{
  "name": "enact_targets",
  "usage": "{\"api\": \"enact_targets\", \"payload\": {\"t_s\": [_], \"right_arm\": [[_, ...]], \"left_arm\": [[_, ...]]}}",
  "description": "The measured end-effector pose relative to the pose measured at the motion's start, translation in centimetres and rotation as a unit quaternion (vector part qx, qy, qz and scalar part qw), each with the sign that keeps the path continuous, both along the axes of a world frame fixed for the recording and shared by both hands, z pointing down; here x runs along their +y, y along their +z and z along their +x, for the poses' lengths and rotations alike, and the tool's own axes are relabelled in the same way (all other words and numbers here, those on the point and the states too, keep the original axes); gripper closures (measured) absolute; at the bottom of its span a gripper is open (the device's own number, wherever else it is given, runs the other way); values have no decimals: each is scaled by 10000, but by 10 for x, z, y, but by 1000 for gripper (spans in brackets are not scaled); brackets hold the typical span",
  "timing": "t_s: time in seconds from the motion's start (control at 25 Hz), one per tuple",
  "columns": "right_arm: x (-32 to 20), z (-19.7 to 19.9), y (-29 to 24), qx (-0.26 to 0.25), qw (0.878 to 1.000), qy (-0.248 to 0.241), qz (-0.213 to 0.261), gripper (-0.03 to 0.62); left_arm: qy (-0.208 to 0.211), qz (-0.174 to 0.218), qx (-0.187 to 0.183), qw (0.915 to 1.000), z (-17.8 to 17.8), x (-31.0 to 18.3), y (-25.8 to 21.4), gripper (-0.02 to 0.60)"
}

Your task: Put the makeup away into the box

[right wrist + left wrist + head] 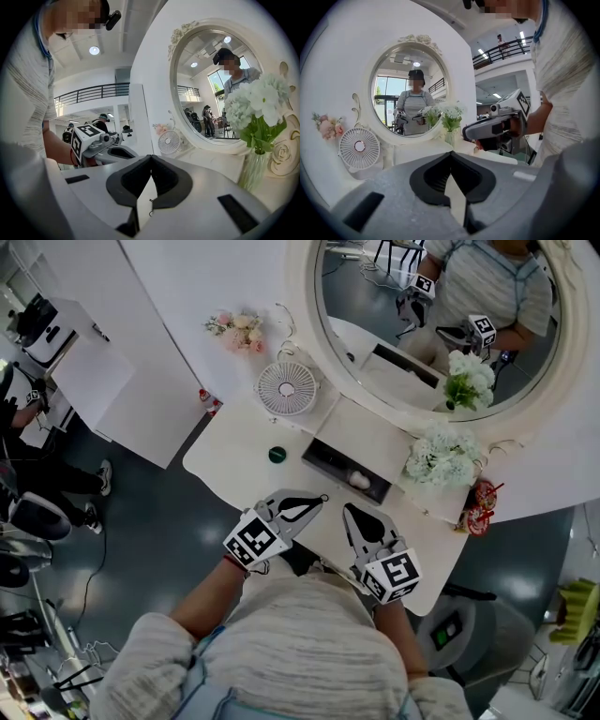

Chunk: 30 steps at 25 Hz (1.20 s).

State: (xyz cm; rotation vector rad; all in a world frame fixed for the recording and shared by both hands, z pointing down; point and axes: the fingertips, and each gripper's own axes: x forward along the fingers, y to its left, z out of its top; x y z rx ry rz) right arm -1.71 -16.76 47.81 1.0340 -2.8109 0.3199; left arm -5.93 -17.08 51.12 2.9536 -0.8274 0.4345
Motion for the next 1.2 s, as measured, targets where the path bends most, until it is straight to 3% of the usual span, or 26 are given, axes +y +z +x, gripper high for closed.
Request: {"api": "enact_targets", "payload": {"t_s": [0.32, 1.2], "right_arm": [[6, -6, 4, 208, 9997, -54, 69, 586], [9, -8, -2, 147, 9998, 6, 123, 586]], "left_arm": [[-48, 6, 107, 9999, -3, 10, -3, 568], [-100, -27, 197, 9998, -10, 16, -7, 566]]}}
